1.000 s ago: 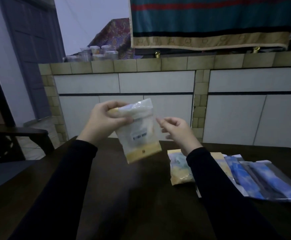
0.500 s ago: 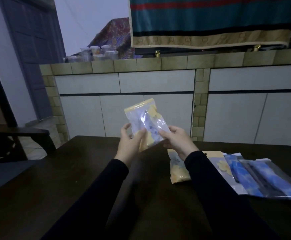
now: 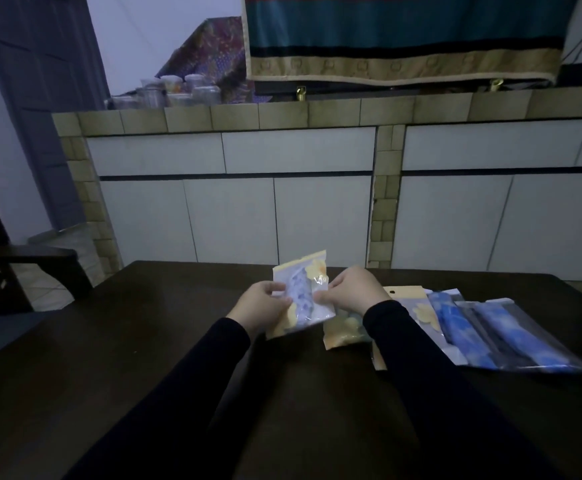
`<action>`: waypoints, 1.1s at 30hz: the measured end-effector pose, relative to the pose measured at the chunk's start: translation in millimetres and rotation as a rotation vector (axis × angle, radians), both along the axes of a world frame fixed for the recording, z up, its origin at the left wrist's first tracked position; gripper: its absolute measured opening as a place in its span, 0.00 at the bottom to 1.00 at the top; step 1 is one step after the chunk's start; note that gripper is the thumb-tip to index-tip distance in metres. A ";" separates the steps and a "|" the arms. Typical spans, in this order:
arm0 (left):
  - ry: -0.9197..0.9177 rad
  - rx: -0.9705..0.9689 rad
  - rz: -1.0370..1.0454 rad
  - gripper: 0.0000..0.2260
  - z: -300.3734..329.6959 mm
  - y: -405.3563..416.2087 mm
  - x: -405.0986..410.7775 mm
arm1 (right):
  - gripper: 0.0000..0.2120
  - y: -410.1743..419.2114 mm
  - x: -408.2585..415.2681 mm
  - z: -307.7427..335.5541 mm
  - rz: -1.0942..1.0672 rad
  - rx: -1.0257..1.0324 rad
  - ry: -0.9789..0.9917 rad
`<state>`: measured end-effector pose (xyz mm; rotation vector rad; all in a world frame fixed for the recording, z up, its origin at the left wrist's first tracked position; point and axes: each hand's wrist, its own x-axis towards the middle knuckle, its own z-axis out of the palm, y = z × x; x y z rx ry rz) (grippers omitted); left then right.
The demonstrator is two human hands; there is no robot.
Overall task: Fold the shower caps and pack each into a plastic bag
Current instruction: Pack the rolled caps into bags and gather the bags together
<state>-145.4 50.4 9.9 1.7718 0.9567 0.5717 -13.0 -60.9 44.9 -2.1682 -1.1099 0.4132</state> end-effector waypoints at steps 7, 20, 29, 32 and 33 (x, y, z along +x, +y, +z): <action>0.361 0.326 -0.030 0.17 -6.4 -31.7 14.7 | 0.16 -9.3 1.2 -22.8 -0.090 -0.032 -0.178; 0.542 0.692 -0.012 0.35 -21.1 -99.7 43.7 | 0.34 -127.1 69.8 -39.5 -0.525 -0.303 -0.358; 0.550 0.734 -0.019 0.35 -23.2 -94.3 39.2 | 0.41 -116.6 84.1 -55.0 -0.512 -0.382 -0.290; 0.559 0.722 -0.001 0.33 -25.5 -85.2 37.6 | 0.41 -103.7 87.0 -55.5 -0.499 -0.384 -0.292; 0.555 0.722 0.004 0.33 -26.5 -81.9 38.0 | 0.41 -99.6 88.6 -55.4 -0.500 -0.379 -0.289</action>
